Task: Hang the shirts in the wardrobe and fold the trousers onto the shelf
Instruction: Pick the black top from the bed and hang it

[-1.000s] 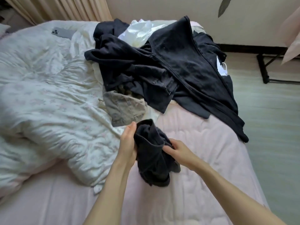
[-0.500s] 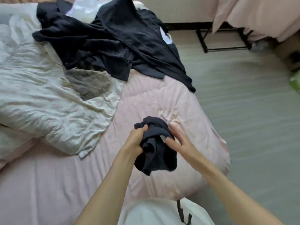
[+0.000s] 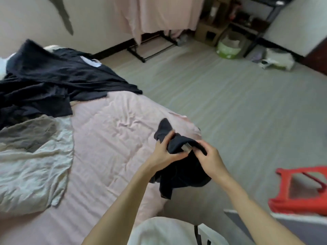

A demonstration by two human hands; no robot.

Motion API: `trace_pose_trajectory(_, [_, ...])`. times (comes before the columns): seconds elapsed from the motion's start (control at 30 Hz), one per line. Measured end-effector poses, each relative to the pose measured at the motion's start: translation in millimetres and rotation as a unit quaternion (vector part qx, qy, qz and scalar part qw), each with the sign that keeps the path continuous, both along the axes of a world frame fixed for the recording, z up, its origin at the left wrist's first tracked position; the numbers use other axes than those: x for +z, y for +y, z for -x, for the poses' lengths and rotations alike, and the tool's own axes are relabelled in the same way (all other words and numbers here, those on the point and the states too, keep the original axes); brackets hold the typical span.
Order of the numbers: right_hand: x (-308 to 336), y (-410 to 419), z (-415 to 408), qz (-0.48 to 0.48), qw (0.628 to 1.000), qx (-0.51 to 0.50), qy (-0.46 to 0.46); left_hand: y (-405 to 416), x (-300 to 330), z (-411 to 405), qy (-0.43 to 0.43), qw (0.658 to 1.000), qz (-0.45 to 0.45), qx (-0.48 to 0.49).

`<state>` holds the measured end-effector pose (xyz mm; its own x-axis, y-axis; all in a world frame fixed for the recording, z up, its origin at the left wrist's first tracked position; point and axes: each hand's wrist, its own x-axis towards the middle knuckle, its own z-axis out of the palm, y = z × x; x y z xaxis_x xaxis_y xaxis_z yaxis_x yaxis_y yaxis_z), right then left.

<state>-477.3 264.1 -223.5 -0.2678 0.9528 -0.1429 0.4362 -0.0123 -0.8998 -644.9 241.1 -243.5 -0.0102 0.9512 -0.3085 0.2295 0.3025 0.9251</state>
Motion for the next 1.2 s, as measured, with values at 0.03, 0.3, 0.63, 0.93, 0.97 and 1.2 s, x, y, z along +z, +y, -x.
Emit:
trace_pose_trajectory(0.03, [2.9,-11.2,-19.0,-0.006,1.0,-0.016,-0.023,-6.3,-1.4,-14.7,0.027,0.999,-0.028,-0.013])
trace_pose_trajectory(0.3, [12.4,-144.6,-186.1,-0.006,0.938,-0.195,-0.287,-19.1,3.9,-149.9,0.298,0.911,-0.041,-0.283])
trace_pose_trajectory(0.63, [41.4,-258.4,-290.7,0.026,0.753,-0.57,-0.328,-14.5,41.6,-285.0,0.297,0.782,-0.141,-0.529])
trace_pose_trajectory(0.93, [85.1,-314.0,-332.7,0.016,0.581,-0.782,-0.225,-61.0,82.5,-408.2,0.184,0.667,-0.265,-0.671])
trace_pose_trajectory(0.97, [93.0,-323.3,-342.4,0.003,0.576,-0.787,-0.22,-70.2,91.9,-429.1,0.159,0.683,-0.28,-0.656])
trace_pose_trajectory(1.2, [124.7,-345.9,-417.3,-0.067,0.565,-0.801,-0.185,-110.9,159.7,-538.0,0.004,0.763,-0.313,-0.566])
